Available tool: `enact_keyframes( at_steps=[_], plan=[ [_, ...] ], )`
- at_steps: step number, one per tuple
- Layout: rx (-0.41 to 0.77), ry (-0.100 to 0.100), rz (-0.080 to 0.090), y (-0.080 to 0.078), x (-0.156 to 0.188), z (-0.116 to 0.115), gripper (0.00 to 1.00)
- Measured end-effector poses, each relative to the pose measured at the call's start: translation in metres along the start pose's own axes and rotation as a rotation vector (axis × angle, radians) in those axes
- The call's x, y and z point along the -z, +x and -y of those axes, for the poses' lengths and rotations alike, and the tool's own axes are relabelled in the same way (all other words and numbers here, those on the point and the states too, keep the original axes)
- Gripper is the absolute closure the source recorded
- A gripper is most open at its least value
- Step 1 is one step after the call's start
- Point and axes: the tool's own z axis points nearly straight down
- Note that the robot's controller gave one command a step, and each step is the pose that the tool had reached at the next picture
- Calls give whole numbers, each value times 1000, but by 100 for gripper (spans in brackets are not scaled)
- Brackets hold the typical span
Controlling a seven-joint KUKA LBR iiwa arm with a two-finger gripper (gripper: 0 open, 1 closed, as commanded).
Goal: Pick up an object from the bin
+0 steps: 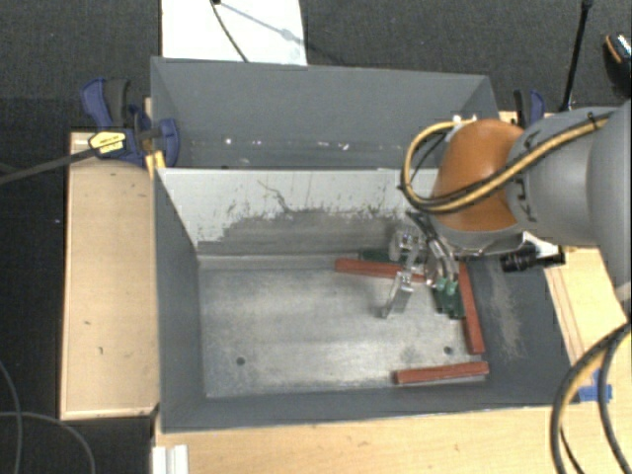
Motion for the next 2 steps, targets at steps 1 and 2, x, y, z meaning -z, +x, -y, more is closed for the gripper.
enact_keyframes(
  at_steps=[1, 2],
  plan=[
    [-156, 2, -6, 8, 0, -19, 0],
    [-156, 1, 1, 6, 2, -19, 100]
  ],
)
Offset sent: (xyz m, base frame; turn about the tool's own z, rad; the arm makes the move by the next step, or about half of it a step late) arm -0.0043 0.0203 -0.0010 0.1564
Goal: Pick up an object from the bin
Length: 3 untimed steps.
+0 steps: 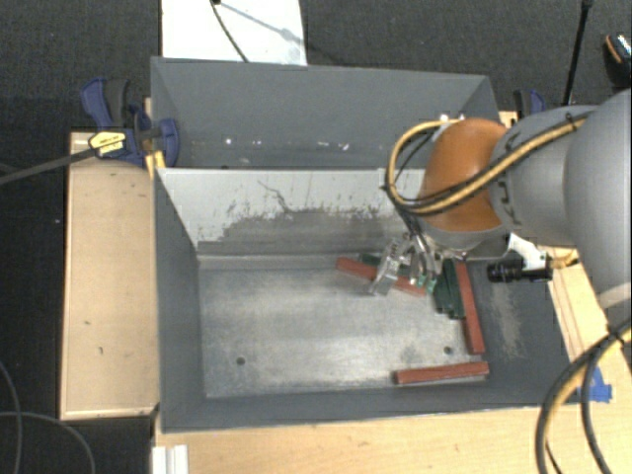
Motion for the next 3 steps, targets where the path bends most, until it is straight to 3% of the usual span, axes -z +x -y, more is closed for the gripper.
enact_keyframes(
  at_steps=[1, 2, 3],
  plan=[
    [1, 2, -5, 2, -2, 0, 0],
    [-6, 1, -3, 4, -2, -7, 0],
    [-86, 0, -2, 6, -2, -14, 0]
  ],
)
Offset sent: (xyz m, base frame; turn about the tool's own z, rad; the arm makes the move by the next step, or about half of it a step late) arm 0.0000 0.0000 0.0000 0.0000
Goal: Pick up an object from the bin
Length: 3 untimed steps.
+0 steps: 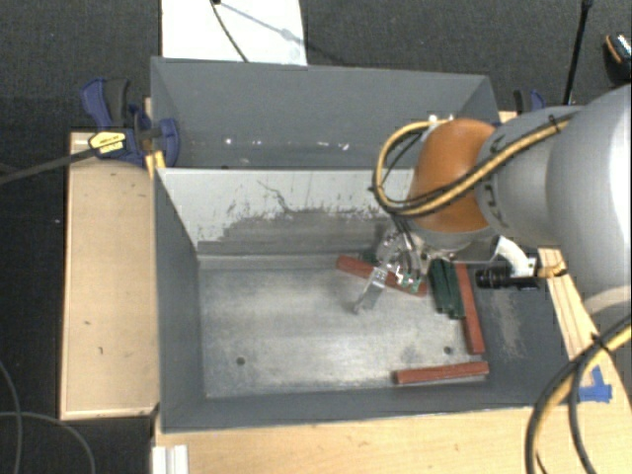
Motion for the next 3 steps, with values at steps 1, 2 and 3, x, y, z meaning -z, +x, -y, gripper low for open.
enact_keyframes(
  at_steps=[1, 2, 3],
  plan=[
    [1, -1, 5, -2, 3, 0, 100],
    [2, 1, -1, 0, 0, 0, 0],
    [3, -1, 4, -2, 3, 0, 100]
  ],
)
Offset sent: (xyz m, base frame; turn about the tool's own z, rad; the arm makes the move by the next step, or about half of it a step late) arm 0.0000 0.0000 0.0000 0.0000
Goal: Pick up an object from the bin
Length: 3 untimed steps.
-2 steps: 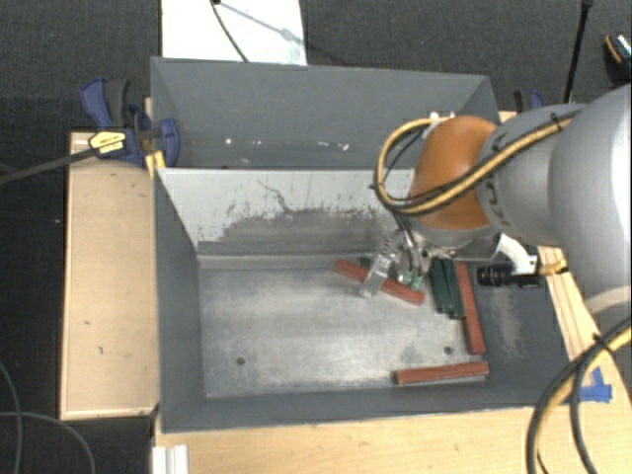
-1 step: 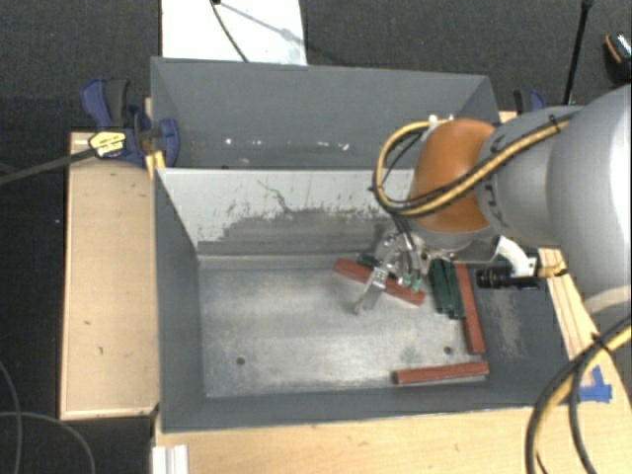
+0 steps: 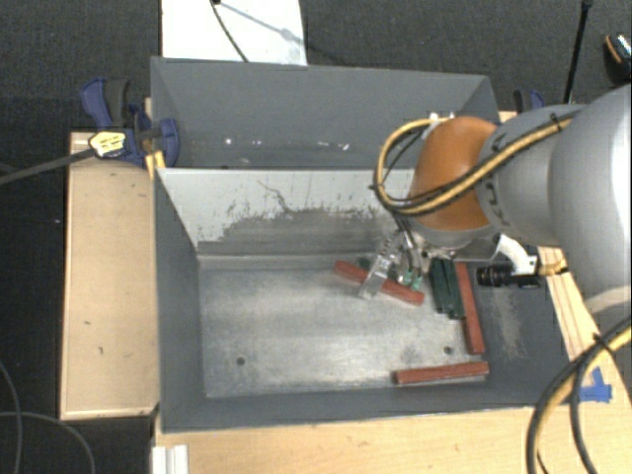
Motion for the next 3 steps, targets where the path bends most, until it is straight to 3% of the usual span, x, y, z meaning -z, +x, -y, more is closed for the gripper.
enact_keyframes(
  at_steps=[1, 2, 3],
  plan=[
    [1, 2, -5, 2, -3, 1, 0],
    [1, 0, -2, 1, 0, 0, 100],
    [109, -3, 1, 3, 1, 9, 100]
  ],
)
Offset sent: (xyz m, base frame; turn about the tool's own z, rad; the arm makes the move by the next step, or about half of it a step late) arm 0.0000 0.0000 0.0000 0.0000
